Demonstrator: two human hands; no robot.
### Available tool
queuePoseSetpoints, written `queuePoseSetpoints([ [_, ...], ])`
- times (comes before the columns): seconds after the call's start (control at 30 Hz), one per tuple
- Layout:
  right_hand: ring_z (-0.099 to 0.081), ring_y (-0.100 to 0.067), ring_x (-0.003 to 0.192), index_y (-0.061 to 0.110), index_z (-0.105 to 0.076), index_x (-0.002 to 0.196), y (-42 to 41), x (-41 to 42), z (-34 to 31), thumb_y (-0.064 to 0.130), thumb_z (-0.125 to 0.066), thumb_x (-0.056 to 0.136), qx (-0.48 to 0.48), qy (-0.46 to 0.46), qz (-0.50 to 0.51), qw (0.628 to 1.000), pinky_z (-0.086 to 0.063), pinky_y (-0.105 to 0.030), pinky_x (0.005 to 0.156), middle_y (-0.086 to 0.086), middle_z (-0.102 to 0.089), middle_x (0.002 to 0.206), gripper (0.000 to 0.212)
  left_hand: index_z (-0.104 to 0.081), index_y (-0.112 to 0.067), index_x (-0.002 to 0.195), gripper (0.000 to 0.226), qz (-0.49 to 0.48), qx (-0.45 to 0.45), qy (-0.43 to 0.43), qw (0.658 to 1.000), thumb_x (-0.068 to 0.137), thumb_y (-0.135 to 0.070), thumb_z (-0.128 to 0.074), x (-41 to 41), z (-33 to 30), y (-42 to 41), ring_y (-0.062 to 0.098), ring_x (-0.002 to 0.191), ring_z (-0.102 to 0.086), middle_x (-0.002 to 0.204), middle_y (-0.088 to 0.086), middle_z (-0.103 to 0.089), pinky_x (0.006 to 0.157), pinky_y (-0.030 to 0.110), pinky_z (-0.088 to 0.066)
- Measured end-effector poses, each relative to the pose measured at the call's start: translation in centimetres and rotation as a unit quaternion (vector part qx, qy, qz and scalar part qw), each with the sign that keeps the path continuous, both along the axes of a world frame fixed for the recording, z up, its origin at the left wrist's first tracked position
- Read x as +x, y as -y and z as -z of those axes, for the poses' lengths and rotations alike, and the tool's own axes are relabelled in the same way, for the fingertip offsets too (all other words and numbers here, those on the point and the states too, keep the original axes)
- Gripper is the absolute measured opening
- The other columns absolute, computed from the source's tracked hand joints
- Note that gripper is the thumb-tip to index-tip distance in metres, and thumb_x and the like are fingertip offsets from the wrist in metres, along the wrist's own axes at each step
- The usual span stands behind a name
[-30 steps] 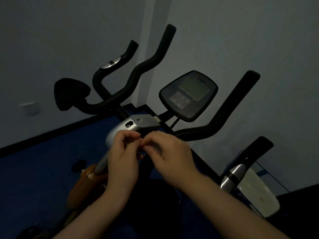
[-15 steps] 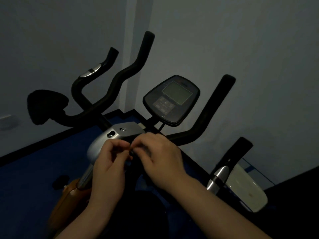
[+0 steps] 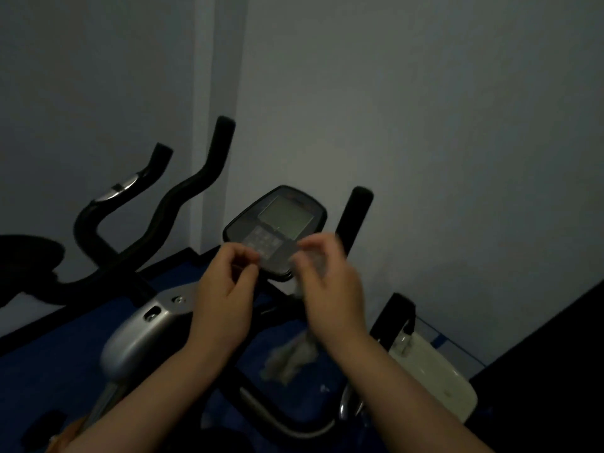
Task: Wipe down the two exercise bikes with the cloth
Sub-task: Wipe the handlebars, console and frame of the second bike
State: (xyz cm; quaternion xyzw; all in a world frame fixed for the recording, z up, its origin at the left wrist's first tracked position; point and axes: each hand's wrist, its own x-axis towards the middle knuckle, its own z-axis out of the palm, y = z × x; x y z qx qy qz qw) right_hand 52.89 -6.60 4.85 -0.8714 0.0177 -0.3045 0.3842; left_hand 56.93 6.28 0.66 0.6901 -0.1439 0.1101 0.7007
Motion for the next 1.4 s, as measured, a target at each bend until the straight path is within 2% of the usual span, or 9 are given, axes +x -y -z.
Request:
queuePoseSetpoints([
  [0.17,-0.058,-0.008,0.086,0.025,-0.048,0.104,3.9,4.5,-5.8,0.028,-0.057,0.094,0.175,0.244,0.199,0.933,-0.04,-0.002,0.061,0.007,-0.058,0.098,0.014,-0.055,-0.034,0.092,0.013,0.039,0.193,-0.008,0.98,0.093,-0.021,-0.053,0.5,1.3,1.4,0.0,0.078,-0.059,0.09,-0.013,-0.062,0.071,0.027,-0.049],
  [0.33,-0.047,-0.012,0.106,0.024,-0.05,0.123,3.1,7.1,-2.7,0.033,-0.048,0.097,0.167,0.182,0.232,0.941,-0.032,-0.005,0.071,0.009,-0.053,0.117,0.027,-0.051,-0.034,0.098,0.005,0.009,0.299,0.007,0.954,0.094,-0.035,-0.048,0.1,1.1,1.4,-0.001,0.074,-0.056,0.091,-0.016,-0.058,0.069,0.03,-0.049],
  [0.53,-0.058,-0.02,0.11,0.024,-0.044,0.133,2.6,5.1,-0.3,0.025,-0.043,0.1,0.268,0.148,0.195,0.932,-0.053,-0.036,0.089,-0.004,-0.055,0.129,0.033,-0.049,-0.034,0.097,0.007,0.007,0.337,0.012,0.941,0.096,-0.036,-0.042,0.0,0.9,1.7,0.0,0.074,-0.055,0.087,-0.014,-0.057,0.07,0.032,-0.05],
  [0.63,-0.055,-0.009,0.114,0.023,-0.047,0.133,4.1,6.4,-4.0,0.024,-0.043,0.1,0.263,0.215,0.17,0.925,-0.049,-0.014,0.089,0.002,-0.056,0.131,0.033,-0.048,-0.035,0.096,0.006,0.0,0.346,0.019,0.938,0.096,-0.036,-0.042,0.0,0.8,1.6,-0.001,0.072,-0.054,0.084,-0.015,-0.056,0.065,0.027,-0.047],
  [0.8,-0.057,-0.015,0.115,0.026,-0.047,0.135,2.0,5.8,-0.6,0.025,-0.045,0.099,0.258,0.179,0.212,0.925,-0.051,-0.032,0.094,-0.001,-0.059,0.13,0.036,-0.048,-0.033,0.096,0.007,0.003,0.344,0.015,0.939,0.096,-0.036,-0.042,0.1,1.0,1.6,0.0,0.075,-0.055,0.088,-0.015,-0.057,0.066,0.029,-0.048],
  [1.07,-0.056,-0.009,0.116,0.025,-0.049,0.133,3.9,6.0,-3.2,0.025,-0.043,0.1,0.267,0.185,0.196,0.925,-0.047,-0.023,0.097,0.006,-0.058,0.129,0.033,-0.05,-0.032,0.1,0.011,0.004,0.349,0.019,0.937,0.096,-0.036,-0.041,0.1,1.3,1.5,0.006,0.08,-0.058,0.092,-0.013,-0.059,0.07,0.034,-0.049],
  [1.17,-0.058,-0.017,0.115,0.025,-0.046,0.135,2.2,6.0,-1.0,0.027,-0.041,0.101,0.27,0.151,0.217,0.926,-0.05,-0.033,0.096,-0.001,-0.058,0.13,0.034,-0.05,-0.031,0.098,0.01,0.002,0.343,0.018,0.939,0.095,-0.036,-0.042,0.1,1.3,1.6,0.006,0.077,-0.057,0.09,-0.012,-0.059,0.068,0.034,-0.048],
  [1.3,-0.056,-0.011,0.108,0.026,-0.046,0.135,1.2,2.5,2.9,0.024,-0.044,0.1,0.27,0.089,0.212,0.935,-0.043,-0.001,0.08,-0.003,-0.06,0.127,0.036,-0.05,-0.031,0.098,0.01,0.002,0.343,0.021,0.939,0.096,-0.035,-0.042,0.2,1.3,1.7,0.006,0.077,-0.057,0.089,-0.012,-0.059,0.067,0.033,-0.047],
  [1.4,-0.062,-0.011,0.101,0.029,-0.053,0.128,2.3,1.8,0.8,0.027,-0.049,0.098,0.251,0.085,0.167,0.95,-0.055,-0.031,0.087,0.0,-0.066,0.116,0.031,-0.05,-0.031,0.097,0.01,0.003,0.346,0.021,0.938,0.096,-0.036,-0.041,0.3,1.4,1.7,0.004,0.076,-0.056,0.088,-0.012,-0.059,0.068,0.033,-0.048],
])
